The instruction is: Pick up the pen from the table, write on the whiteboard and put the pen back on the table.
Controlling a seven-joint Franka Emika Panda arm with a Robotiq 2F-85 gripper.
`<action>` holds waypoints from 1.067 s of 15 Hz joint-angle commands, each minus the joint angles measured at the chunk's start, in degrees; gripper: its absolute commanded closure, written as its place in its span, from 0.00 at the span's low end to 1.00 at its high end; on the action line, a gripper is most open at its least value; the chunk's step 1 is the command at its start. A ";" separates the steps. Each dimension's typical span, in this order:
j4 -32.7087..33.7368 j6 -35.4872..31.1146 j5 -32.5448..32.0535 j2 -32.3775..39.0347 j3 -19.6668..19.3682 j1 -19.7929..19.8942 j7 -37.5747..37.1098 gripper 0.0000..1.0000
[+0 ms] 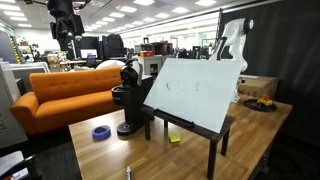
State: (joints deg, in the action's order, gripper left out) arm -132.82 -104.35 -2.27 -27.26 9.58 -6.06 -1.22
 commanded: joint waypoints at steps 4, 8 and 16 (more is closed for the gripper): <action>0.15 0.17 -0.25 0.09 -0.51 -0.64 -0.25 0.00; 0.15 0.17 -0.25 0.09 -0.51 -0.64 -0.25 0.00; -1.49 -0.75 -0.23 0.89 -2.77 -0.36 3.42 0.00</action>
State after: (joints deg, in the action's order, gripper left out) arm -133.51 -104.37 -2.28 -26.84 8.41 -6.06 -0.24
